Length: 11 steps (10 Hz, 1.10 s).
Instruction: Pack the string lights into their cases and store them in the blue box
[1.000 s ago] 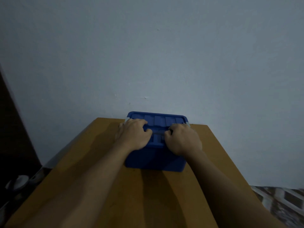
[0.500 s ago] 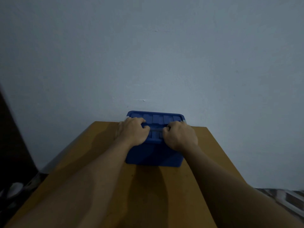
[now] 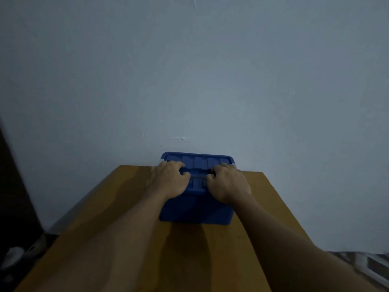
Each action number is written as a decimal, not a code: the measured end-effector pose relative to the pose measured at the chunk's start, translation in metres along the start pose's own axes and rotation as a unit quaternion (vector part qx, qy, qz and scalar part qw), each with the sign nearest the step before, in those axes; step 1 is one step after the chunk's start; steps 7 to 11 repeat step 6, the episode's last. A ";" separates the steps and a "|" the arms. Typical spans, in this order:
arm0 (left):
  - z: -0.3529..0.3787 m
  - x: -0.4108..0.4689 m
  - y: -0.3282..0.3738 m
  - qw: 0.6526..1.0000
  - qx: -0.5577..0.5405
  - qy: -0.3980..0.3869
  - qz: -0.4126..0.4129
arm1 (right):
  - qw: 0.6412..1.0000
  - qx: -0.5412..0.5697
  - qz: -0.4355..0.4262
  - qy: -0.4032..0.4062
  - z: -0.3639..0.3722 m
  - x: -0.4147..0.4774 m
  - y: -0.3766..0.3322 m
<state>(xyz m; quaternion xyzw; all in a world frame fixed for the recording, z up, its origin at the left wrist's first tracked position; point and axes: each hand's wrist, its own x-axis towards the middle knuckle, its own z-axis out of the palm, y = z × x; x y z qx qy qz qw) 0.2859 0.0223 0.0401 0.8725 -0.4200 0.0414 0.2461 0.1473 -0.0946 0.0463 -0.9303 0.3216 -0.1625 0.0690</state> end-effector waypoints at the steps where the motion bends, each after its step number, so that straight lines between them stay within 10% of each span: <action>1: 0.006 0.002 -0.003 1.000 -0.013 0.009 0.007 | 1.000 -0.003 0.002 -0.008 0.001 -0.001 0.000; 11: 0.023 0.008 -0.015 0.996 -0.004 0.087 0.015 | 1.000 -0.001 -0.002 0.009 -0.001 -0.002 -0.003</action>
